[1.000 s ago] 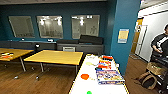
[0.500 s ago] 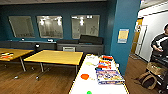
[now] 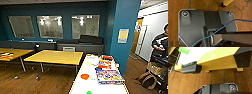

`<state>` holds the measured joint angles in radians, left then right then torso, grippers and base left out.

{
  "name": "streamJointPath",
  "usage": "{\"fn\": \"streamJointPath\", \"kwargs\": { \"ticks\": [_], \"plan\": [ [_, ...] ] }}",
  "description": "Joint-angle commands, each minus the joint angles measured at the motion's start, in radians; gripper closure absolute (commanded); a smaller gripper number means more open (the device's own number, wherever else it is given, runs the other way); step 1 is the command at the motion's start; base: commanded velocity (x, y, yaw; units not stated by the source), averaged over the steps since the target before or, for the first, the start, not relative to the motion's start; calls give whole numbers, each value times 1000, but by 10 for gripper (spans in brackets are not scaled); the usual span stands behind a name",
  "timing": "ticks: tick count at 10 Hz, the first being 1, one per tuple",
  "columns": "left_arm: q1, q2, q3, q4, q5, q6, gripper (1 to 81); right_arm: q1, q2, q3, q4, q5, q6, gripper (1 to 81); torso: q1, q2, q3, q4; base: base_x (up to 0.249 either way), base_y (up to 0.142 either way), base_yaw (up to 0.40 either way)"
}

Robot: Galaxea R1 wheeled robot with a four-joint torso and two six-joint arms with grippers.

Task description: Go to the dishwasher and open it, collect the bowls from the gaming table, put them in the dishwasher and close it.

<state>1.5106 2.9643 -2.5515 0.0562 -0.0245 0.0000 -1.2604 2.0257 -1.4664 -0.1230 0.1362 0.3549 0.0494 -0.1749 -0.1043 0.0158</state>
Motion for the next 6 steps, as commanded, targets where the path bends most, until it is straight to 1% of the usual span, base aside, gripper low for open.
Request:
{"fn": "streamJointPath", "kwargs": {
  "ticks": [1, 2, 4, 6],
  "plan": [
    [-59, -2, 13, -13, 51, 2, 10, 213, -146, 155, 35, -61, 53, 10, 0, 0, 0, 0, 0, 0, 0],
    [-57, -3, 13, -15, 51, 2, 10, 248, -157, 167, 46, -92, 53, 10, 0, 0, -40, 0, 0, 0, 0],
    [-57, -3, 13, -15, 51, 2, 10, 316, -184, 201, 54, -131, 55, 10, 0, 0, -78, 0, 0, 0, 0],
    [-57, -2, 13, -15, 51, 2, 10, 385, -203, 221, 80, -187, 55, 10, 0, 0, -122, 0, 0, 0, 0]
  ]
}}
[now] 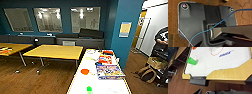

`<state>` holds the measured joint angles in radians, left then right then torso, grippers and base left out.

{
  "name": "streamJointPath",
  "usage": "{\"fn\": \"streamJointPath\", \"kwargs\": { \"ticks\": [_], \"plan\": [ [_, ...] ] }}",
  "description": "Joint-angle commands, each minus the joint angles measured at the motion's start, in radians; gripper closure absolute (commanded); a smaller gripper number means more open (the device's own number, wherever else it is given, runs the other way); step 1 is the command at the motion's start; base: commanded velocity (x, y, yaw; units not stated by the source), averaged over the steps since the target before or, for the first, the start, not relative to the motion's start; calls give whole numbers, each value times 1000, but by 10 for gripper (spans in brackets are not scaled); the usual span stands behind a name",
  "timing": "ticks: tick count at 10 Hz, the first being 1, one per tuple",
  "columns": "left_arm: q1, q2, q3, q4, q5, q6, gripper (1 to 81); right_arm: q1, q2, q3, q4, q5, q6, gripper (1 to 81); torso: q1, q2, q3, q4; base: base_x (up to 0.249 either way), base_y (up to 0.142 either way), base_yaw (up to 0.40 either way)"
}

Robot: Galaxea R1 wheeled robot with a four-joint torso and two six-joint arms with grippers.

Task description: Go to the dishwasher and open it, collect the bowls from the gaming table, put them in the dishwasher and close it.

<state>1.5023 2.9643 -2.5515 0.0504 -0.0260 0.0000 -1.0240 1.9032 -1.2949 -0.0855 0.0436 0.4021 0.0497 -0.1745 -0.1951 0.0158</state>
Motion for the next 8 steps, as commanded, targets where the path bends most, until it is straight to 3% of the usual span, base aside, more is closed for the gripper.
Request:
{"fn": "streamJointPath", "kwargs": {
  "ticks": [1, 4, 8],
  "plan": [
    [-49, -2, 13, -7, 52, 2, 10, 185, -83, 46, 58, -119, 7, 10, 0, 0, -51, 0, 0, 0, 0],
    [-49, -2, 13, -7, 52, 2, 10, 329, -80, 27, 104, -215, 7, 10, 1, 1, -76, 0, 0, 0, 0],
    [-50, 1, 13, -7, 52, 2, 10, 560, -50, -61, 122, -410, 53, 10, 2, 2, -67, 0, 0, 0, 0]
  ]
}}
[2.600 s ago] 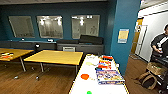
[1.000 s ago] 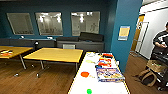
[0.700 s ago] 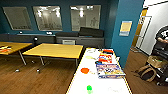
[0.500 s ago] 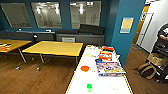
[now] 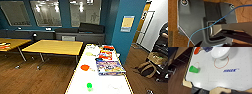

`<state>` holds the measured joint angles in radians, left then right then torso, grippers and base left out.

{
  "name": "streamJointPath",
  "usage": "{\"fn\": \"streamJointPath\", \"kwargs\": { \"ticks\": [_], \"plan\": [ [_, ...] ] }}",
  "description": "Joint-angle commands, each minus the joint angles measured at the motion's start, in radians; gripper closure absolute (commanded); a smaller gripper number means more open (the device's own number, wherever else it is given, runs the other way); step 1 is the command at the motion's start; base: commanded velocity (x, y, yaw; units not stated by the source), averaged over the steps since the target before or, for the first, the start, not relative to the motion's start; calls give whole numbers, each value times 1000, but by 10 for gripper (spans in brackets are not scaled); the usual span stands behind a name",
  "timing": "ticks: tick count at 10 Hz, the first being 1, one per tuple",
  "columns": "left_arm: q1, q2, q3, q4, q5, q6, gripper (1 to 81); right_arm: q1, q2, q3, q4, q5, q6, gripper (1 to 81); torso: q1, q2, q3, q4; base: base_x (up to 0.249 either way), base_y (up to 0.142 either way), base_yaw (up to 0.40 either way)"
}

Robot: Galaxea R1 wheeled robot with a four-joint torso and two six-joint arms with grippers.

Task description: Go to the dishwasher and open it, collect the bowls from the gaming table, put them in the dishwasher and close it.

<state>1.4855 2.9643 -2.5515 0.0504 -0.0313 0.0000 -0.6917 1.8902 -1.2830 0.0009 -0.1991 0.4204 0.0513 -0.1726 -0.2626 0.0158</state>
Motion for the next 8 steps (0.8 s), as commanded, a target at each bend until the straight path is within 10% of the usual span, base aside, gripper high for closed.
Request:
{"fn": "streamJointPath", "kwargs": {
  "ticks": [1, 8],
  "plan": [
    [-35, 1, 13, -9, 57, 2, 10, 266, -18, -103, 37, -190, 41, 10, 0, 0, 0, 0, 0, 0, 0],
    [-41, 7, 13, -20, 57, 0, 10, 359, 134, -251, 54, -244, 55, 10, 1, 1, -82, 0, 0, 0, 0]
  ]
}}
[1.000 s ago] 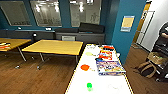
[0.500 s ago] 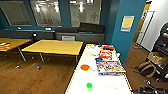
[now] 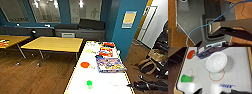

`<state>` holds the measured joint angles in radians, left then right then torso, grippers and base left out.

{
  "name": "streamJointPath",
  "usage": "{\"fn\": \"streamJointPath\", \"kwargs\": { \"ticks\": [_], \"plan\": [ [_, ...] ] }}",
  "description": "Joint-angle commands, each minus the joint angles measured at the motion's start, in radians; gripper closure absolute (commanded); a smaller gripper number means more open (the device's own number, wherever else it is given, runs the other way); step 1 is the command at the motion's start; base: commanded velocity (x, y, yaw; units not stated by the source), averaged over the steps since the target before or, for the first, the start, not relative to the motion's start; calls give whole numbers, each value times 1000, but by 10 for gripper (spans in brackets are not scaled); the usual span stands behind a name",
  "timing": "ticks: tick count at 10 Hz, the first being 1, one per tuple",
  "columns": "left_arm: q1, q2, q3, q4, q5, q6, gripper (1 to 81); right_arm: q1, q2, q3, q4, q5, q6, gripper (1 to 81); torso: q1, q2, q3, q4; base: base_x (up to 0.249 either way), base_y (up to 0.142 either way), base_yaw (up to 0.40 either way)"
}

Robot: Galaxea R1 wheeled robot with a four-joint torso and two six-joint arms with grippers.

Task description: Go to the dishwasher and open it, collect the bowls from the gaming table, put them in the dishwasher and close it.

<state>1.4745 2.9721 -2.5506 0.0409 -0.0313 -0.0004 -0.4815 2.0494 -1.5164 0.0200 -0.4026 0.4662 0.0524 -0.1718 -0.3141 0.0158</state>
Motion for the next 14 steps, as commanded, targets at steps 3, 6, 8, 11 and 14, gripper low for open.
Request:
{"fn": "streamJointPath", "kwargs": {
  "ticks": [3, 6, 8, 11, 14],
  "plan": [
    [-38, 4, 12, -9, 59, 0, 10, 180, -10, -78, 184, -38, 26, 10, 0, 1, -34, 0, 0, 0, 0],
    [-38, 4, 12, -9, 59, 0, 10, 227, 62, -224, 278, -39, 100, 10, 1, 1, -48, 0, 0, 0, 0],
    [-38, 2, 12, -10, 59, 0, 10, 260, 128, -306, 288, -41, 120, 10, 1, 1, -48, 0, 0, 0, 0],
    [-38, 4, 10, -9, 59, 0, 10, 281, 160, -369, 302, -61, 120, 10, 1, 2, -140, 0, 0, 0, 0],
    [-42, 4, 12, -9, 60, 0, 10, 292, 174, -405, 321, -61, 120, 10, 1, 3, -146, 0, 0, 0, 0]
  ]
}}
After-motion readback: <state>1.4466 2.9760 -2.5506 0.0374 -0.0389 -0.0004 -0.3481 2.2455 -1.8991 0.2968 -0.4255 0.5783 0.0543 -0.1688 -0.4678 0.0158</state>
